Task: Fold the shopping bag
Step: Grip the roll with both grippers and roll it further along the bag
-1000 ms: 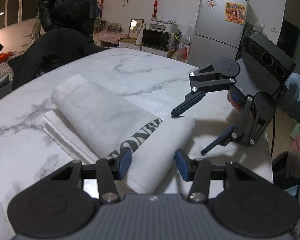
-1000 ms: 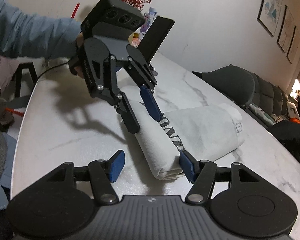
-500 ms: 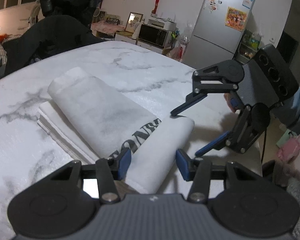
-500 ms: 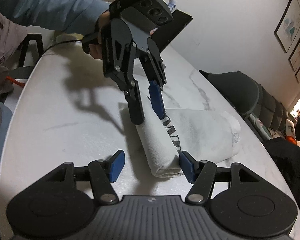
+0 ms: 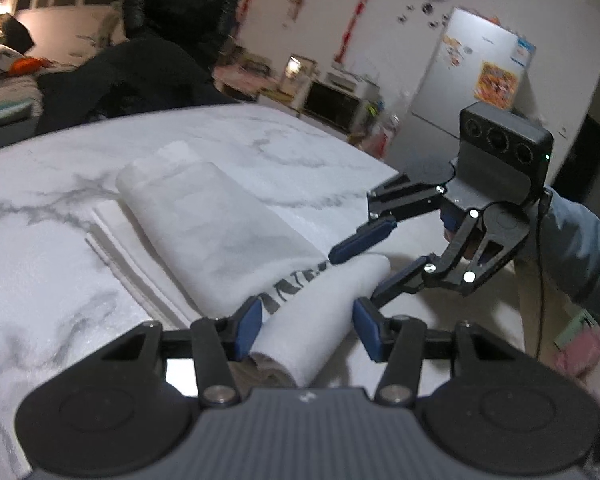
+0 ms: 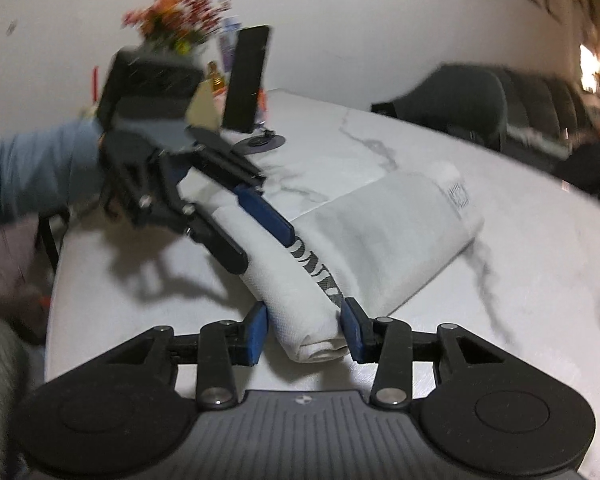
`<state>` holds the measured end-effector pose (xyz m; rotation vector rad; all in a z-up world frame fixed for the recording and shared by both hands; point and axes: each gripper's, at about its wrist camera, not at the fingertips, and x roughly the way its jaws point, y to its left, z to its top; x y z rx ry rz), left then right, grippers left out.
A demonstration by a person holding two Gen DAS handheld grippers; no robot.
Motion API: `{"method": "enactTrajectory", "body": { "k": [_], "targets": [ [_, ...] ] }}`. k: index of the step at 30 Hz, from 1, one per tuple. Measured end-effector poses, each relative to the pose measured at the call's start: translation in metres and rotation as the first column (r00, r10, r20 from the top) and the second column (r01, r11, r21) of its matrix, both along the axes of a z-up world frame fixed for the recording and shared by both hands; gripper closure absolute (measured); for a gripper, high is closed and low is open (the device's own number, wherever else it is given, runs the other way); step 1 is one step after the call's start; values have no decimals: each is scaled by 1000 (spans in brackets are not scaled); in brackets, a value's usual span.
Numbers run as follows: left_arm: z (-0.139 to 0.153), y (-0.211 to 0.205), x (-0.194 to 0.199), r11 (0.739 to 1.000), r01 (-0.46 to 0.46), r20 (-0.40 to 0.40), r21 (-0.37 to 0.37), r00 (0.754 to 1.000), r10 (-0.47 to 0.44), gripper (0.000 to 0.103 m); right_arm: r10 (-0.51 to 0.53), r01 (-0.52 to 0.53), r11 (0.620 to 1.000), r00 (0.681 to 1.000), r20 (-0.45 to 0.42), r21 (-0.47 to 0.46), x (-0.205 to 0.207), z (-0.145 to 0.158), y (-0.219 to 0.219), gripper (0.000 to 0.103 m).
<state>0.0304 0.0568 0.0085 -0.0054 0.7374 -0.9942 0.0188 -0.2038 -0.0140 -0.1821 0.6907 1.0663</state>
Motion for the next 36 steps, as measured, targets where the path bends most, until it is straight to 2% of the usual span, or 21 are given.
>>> {"method": "enactTrajectory", "body": {
  "k": [4, 8, 16, 19, 22, 25, 29, 36],
  "targets": [
    [0, 1, -8, 998, -62, 24, -14, 998, 62, 53, -35, 39, 999, 992, -120, 34, 16, 0, -2, 63],
    [2, 1, -14, 992, -123, 39, -24, 992, 124, 54, -63, 77, 995, 978, -201, 60, 26, -2, -5, 63],
    [-3, 5, -5, 964, -256, -76, -72, 965, 250, 58, -111, 141, 981, 970, -215, 131, 29, -9, -10, 63],
    [-6, 6, 0, 951, -297, -128, -91, 950, 285, 58, -142, 194, 963, 955, -262, 186, 31, -16, -17, 63],
    [-9, 7, 6, 935, -338, -175, -106, 932, 317, 59, -174, 258, 939, 926, -336, 226, 37, -22, -23, 64],
    [-11, 4, 4, 924, -368, -160, -105, 923, 350, 58, -202, 320, 916, 890, -409, 242, 43, -26, -26, 67],
    [-6, -10, -4, 907, -417, -86, -58, 907, 411, 58, -236, 368, 904, 855, -462, 219, 49, -23, -24, 68],
    [3, -34, -19, 864, -504, 50, 16, 863, 503, 57, -320, 435, 884, 830, -457, 171, 50, -18, -10, 70]
  ]
}}
